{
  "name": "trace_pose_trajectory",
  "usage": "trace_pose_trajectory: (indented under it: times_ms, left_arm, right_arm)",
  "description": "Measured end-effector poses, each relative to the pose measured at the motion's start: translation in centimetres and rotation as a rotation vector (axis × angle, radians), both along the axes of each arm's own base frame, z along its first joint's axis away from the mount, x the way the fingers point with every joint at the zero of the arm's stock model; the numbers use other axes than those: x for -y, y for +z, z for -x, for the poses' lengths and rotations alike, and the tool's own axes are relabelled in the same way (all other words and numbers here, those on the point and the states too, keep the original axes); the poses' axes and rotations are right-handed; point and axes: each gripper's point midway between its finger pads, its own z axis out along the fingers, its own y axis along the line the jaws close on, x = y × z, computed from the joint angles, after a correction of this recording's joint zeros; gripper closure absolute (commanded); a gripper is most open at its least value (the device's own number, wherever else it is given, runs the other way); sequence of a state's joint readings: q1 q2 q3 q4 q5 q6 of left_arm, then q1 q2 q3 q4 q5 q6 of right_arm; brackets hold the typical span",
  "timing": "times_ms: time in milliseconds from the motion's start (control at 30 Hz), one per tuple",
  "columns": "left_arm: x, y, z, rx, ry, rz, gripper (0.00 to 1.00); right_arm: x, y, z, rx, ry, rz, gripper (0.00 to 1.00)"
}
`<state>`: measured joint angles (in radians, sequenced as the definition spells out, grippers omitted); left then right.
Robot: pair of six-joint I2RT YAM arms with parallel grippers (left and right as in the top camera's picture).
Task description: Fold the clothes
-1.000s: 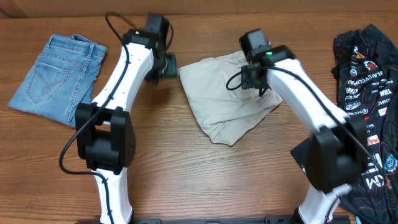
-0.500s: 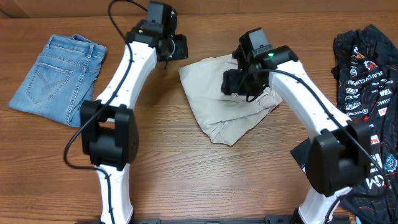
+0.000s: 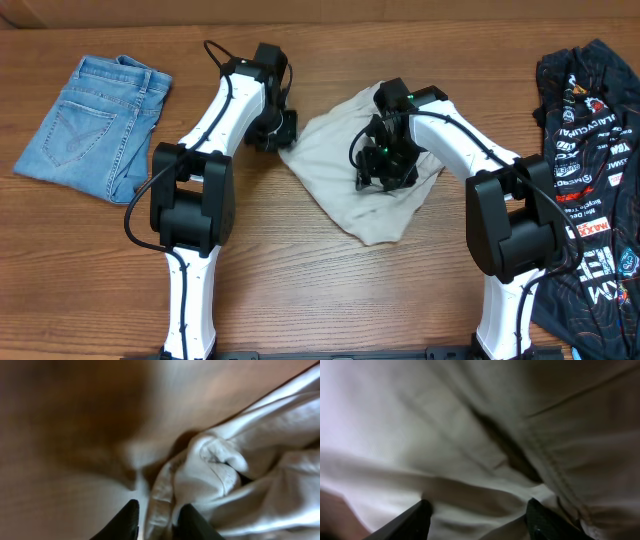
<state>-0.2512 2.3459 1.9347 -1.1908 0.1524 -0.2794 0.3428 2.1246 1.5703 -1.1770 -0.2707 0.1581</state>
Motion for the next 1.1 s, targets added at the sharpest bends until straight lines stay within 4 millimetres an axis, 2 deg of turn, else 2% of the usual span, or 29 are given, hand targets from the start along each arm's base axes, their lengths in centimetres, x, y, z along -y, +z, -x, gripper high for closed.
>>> trace_pose_trajectory:
  times_ms: [100,233,333,367,433,533,600,700,767,933,1100]
  left_arm:
    - [-0.5,0.2,3.1,-0.127,0.001,-0.031,0.91]
    - [-1.6,0.6,6.4,-0.261,-0.001,-0.094,0.93]
    - [-1.9,0.8,7.4,-0.306,-0.004,-0.109,0.93]
    - [-1.8,0.8,7.4,-0.303,-0.007,-0.109,0.92]
    - [-1.2,0.5,6.7,-0.268,-0.018,-0.101,0.84]
    - [0.4,0.3,4.6,-0.162,-0.034,-0.059,0.35]
    - [1.8,0.8,3.1,-0.084,-0.048,0.0,0.21]
    - [4.5,2.2,1.0,0.022,-0.103,0.15,0.19]
    - [6.1,3.1,0.5,0.059,-0.153,0.247,0.18]
    - [8.4,4.1,0.3,0.101,-0.253,0.382,0.12]
    - [9.7,4.4,0.8,0.121,-0.336,0.42,0.09]
  right_arm:
    - [1.4,-0.2,0.2,-0.001,0.003,0.082,0.35]
    - [4.7,-0.5,0.0,0.018,0.007,0.243,0.34]
    - [7.0,-0.5,-0.5,0.038,0.002,0.341,0.32]
    - [7.6,-0.5,-0.7,0.046,0.0,0.367,0.31]
    - [8.6,-0.4,-1.0,0.058,0.0,0.411,0.31]
    - [9.1,-0.4,-1.2,0.069,0.004,0.441,0.3]
    - [9.2,-0.4,-1.2,0.071,0.006,0.448,0.3]
    - [9.4,-0.4,-1.2,0.073,-0.001,0.457,0.3]
    - [9.4,-0.4,-1.3,0.074,-0.005,0.457,0.3]
    - [9.3,-0.4,-1.3,0.076,-0.009,0.457,0.29]
    - [9.3,-0.5,-1.4,0.08,-0.012,0.452,0.25]
